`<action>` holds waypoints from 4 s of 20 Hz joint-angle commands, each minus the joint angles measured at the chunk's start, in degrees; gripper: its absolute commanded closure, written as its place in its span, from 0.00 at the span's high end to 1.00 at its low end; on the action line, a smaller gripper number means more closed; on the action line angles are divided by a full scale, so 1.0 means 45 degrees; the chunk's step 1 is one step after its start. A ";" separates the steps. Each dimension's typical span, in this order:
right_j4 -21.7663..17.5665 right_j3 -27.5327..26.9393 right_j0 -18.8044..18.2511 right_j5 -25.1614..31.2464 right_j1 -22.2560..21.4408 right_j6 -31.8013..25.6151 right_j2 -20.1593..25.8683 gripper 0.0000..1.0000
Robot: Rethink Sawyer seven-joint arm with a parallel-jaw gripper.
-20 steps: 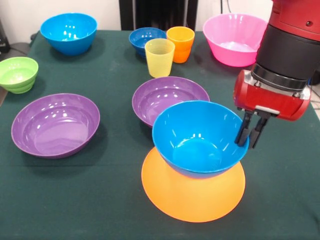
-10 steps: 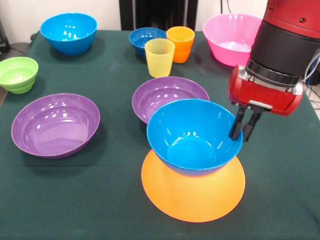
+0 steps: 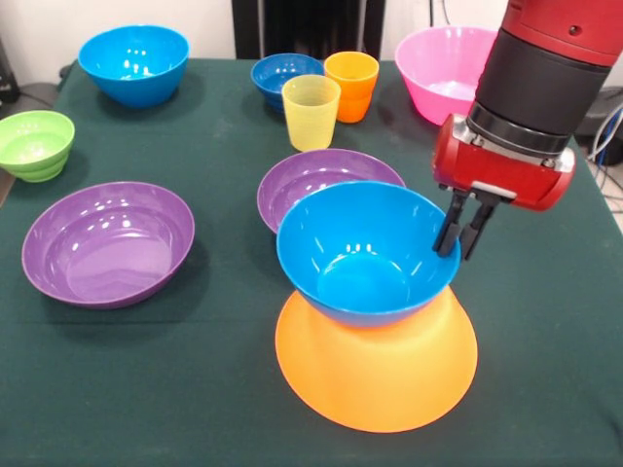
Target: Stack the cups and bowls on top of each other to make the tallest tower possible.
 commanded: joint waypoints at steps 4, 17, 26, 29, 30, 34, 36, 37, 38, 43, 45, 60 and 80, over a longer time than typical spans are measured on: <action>0.0355 0.1433 -0.0122 0.0692 0.0317 -0.1506 0.0368 0.00; 0.0425 0.0896 -0.0054 0.0506 0.0589 -0.1637 0.0570 0.00; 0.0499 0.0749 -0.0083 0.0432 0.0649 -0.1658 0.0702 0.00; 0.0521 0.0620 -0.0059 0.0383 0.0724 -0.1634 0.0773 0.00; 0.0513 0.0583 -0.0049 0.0360 0.0740 -0.1634 0.0785 0.00; 0.0552 0.0765 -0.0223 -0.0017 0.0692 -0.1842 0.0978 0.00; 0.0551 0.0796 -0.0274 -0.0157 0.0688 -0.1883 0.1031 0.00; 0.0582 0.0828 -0.0327 -0.0191 0.0685 -0.1966 0.1098 0.00; 0.0587 0.0851 -0.0338 -0.0236 0.0674 -0.1973 0.1114 0.00; 0.0644 0.0891 -0.0380 -0.0247 0.0650 -0.2011 0.1170 0.00; 0.0670 0.0912 -0.0436 -0.0338 0.0663 -0.2080 0.1235 0.00; 0.1010 0.1009 -0.0818 -0.1061 0.0796 -0.2450 0.2033 0.00; 0.0444 0.1101 -0.0481 -0.1850 0.0447 -0.1493 0.1528 1.00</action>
